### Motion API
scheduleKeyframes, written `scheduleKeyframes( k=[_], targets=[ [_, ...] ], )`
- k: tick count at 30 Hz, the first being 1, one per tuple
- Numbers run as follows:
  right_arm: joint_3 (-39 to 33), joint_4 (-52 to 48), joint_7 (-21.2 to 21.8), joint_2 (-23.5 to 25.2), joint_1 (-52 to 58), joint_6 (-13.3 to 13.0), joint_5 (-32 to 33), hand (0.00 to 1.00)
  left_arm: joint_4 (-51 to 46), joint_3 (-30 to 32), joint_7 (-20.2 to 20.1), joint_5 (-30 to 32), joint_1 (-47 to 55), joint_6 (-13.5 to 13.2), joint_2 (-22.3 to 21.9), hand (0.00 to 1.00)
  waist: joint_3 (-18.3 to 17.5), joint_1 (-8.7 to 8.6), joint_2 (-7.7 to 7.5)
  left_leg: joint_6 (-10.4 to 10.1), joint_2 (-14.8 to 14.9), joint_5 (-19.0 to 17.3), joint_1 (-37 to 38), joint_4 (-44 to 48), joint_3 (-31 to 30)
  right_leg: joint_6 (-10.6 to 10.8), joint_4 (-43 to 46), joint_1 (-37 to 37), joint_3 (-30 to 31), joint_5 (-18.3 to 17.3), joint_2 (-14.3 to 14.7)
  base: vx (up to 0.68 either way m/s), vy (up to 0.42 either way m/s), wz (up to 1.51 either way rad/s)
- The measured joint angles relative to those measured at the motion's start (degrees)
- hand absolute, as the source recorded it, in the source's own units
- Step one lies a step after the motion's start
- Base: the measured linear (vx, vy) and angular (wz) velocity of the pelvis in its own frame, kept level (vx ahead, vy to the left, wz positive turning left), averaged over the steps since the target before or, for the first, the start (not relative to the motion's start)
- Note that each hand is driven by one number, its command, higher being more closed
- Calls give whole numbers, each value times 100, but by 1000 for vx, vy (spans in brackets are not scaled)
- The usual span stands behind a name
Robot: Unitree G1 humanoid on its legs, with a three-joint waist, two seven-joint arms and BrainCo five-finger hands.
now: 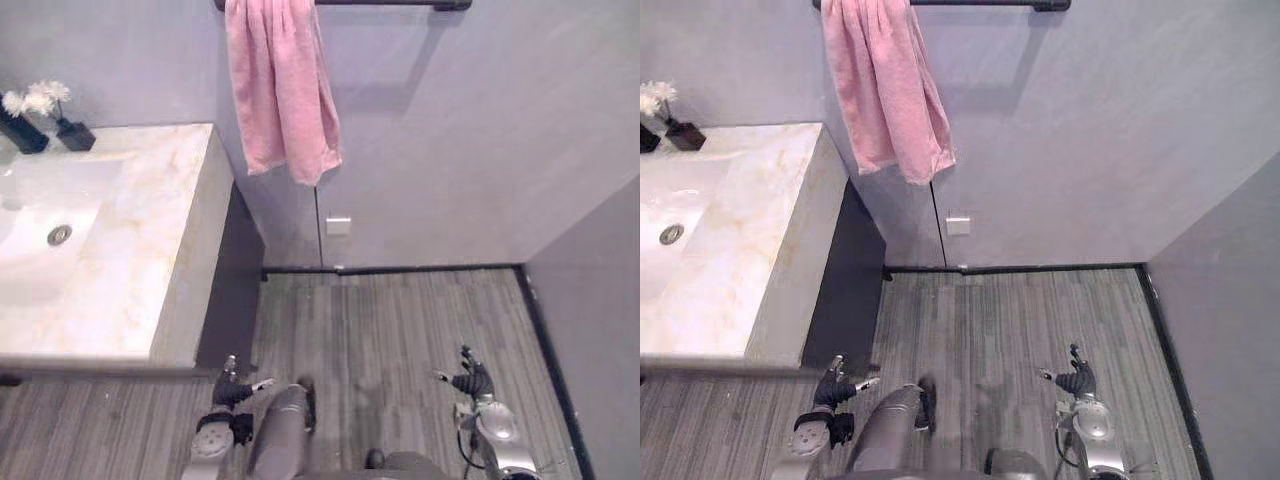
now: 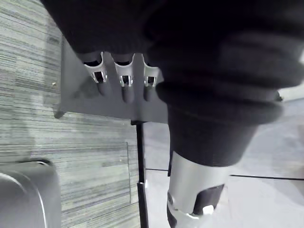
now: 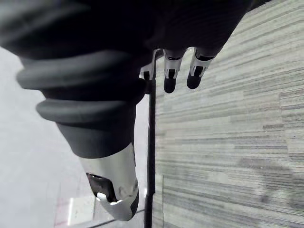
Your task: Organize washtable
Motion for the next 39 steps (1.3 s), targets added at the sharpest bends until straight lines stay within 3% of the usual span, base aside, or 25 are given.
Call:
scheduleKeyframes(
  k=[1,3,4,6,8,9,11,13,14,16,18,20,22,24,25,27,31,37,39],
  targets=[
    [7,88,-8,56,-15,30,0,0,47,2,5,0,-36,5,41,0,-38,-10,-124,16,-146,-144,8,71,61,6,94,-3,35,-57,-154,475,195,-8],
    [-1,113,-2,33,12,39,-9,0,94,-1,0,2,-172,-1,-17,0,-94,-13,-179,191,-328,-422,14,155,151,16,728,-279,193,-59,-369,407,167,2],
    [1,115,0,59,5,64,-36,0,180,-2,2,4,-175,-1,-17,0,-91,-20,-195,319,-417,-573,204,179,242,128,1630,-579,354,-26,-477,596,260,-19],
    [20,166,10,97,4,89,-70,0,233,-3,11,5,-107,44,8,0,-93,-13,-204,431,-542,-885,809,22,343,923,3400,-1161,521,215,-648,521,215,-18],
    [116,213,15,102,-1,96,-78,0,243,-132,5,11,-73,48,45,0,-97,-36,-196,472,-587,-973,1323,-190,326,762,4265,-1552,429,78,-678,463,127,6],
    [193,214,14,100,0,95,-83,0,323,-130,17,11,-105,46,40,0,-100,-34,-201,473,-586,-974,1660,-416,301,529,4238,-1818,335,-60,-631,453,58,17],
    [254,216,14,103,-23,90,-85,0,391,-126,33,11,-160,48,52,0,-105,-48,-204,471,-535,-973,1942,-605,228,435,3650,-2131,235,-196,-538,331,-19,27],
    [250,250,10,104,-12,91,-82,0,415,-129,101,11,-171,40,44,0,-111,-75,-210,438,-485,-980,2096,-637,128,416,2421,-2240,269,-136,-407,284,-88,45],
    [243,254,3,146,65,80,-81,0,435,-133,116,12,-144,37,97,0,-164,-69,-363,222,-579,-1078,2172,-583,-13,209,1295,-2238,303,921,-425,221,-77,59],
    [223,419,-5,127,100,96,-82,0,545,-131,122,12,-157,49,30,0,-239,-142,-291,74,-479,-1166,2235,-577,-241,210,1362,-2167,159,962,-396,282,-138,55],
    [228,422,0,176,113,85,-80,0,547,-130,119,13,-126,38,-21,0,-324,-77,-205,-59,-278,-1208,2172,-535,-272,162,1025,-1974,36,953,-248,305,-198,16],
    [224,430,-3,187,191,85,-54,0,543,-142,111,10,-141,39,-95,0,-320,-51,-193,-173,-181,-1233,1999,-44,-200,101,886,-1789,-71,922,-212,141,-116,21],
    [223,429,-5,185,246,86,-53,0,508,-164,108,2,-137,37,-109,0,-290,-15,-251,-416,-156,-1145,1778,623,-51,45,658,-1423,-89,950,-301,111,-46,13],
    [200,426,-9,173,247,79,-52,0,395,-171,108,1,-122,36,-112,0,-288,-45,-242,-347,-67,-1220,1773,386,-7,34,592,-1319,-98,958,-328,70,18,0],
    [76,426,-10,103,228,78,-53,0,275,-169,109,-7,-149,35,-115,0,-286,-45,-90,-475,73,-1029,1783,-157,-62,43,577,-1306,-116,953,-279,53,76,-1],
    [3,428,-32,98,221,84,-54,0,56,-157,123,-41,-151,27,-79,0,-323,-36,45,-426,81,-978,1926,-578,-166,130,588,-1331,-112,917,-278,27,144,7],
    [6,412,-6,198,237,82,-59,0,-561,-177,115,-99,-58,26,-50,0,-364,-32,-139,-360,-88,-936,2023,-835,-145,223,649,-1370,-91,873,-432,-11,91,3],
    [8,107,-2,182,340,41,-67,0,-1703,-174,168,-109,-38,-43,-49,0,-405,-66,-107,-257,-170,-845,2210,-1077,-99,276,655,-1367,-14,836,-487,3,16,-6],
    [13,82,3,181,344,18,-71,0,-2081,-170,254,-106,-41,-110,-43,0,-449,-165,-96,-246,-172,-806,2270,-1194,-71,276,637,-1366,6,836,-482,24,-6,-6]
  ],
)
